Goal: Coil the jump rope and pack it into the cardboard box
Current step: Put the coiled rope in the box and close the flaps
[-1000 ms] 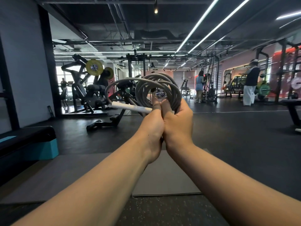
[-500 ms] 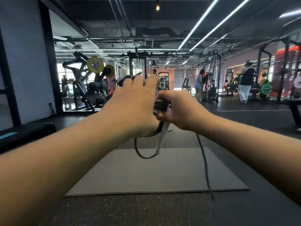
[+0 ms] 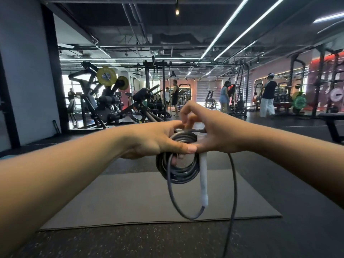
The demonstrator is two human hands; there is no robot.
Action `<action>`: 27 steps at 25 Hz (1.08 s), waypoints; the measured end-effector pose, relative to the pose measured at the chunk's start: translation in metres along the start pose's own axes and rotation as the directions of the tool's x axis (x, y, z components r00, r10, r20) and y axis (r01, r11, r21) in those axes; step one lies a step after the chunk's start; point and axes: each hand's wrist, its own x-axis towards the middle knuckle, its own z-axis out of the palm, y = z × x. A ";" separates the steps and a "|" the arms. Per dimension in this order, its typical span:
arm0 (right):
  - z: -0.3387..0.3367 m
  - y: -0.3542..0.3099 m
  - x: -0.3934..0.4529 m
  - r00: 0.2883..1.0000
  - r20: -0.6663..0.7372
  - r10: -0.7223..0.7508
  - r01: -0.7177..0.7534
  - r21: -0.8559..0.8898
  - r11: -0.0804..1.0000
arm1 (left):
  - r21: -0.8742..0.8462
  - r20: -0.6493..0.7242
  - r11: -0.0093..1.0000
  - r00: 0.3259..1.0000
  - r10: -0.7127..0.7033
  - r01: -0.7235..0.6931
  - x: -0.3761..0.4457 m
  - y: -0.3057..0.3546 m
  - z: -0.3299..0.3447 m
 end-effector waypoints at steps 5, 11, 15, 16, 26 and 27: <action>-0.005 0.015 -0.014 0.998 -0.015 0.064 -0.052 0.430 0.901 | -0.254 0.012 0.966 0.999 0.047 -0.042 -0.004 -0.013 0.016; -0.009 0.016 -0.015 0.992 -0.124 -0.033 0.082 0.413 0.907 | -0.499 0.081 0.863 0.996 -0.043 0.078 -0.001 -0.007 0.032; -0.013 0.006 -0.010 0.988 -0.108 -0.115 0.139 0.262 0.955 | -0.547 0.099 0.833 0.995 -0.034 0.083 -0.001 -0.008 0.032; -0.012 0.003 -0.009 0.986 -0.101 -0.131 0.150 0.210 0.966 | -0.533 0.094 0.843 0.995 -0.027 0.073 -0.001 -0.009 0.032; -0.019 0.029 -0.035 0.948 0.242 0.207 -0.306 0.510 0.804 | -0.249 0.026 0.967 0.998 -0.049 0.054 -0.016 -0.008 0.025; -0.020 0.031 -0.037 0.944 0.237 0.229 -0.320 0.493 0.809 | -0.256 0.012 0.966 0.999 -0.041 0.043 -0.016 -0.007 0.024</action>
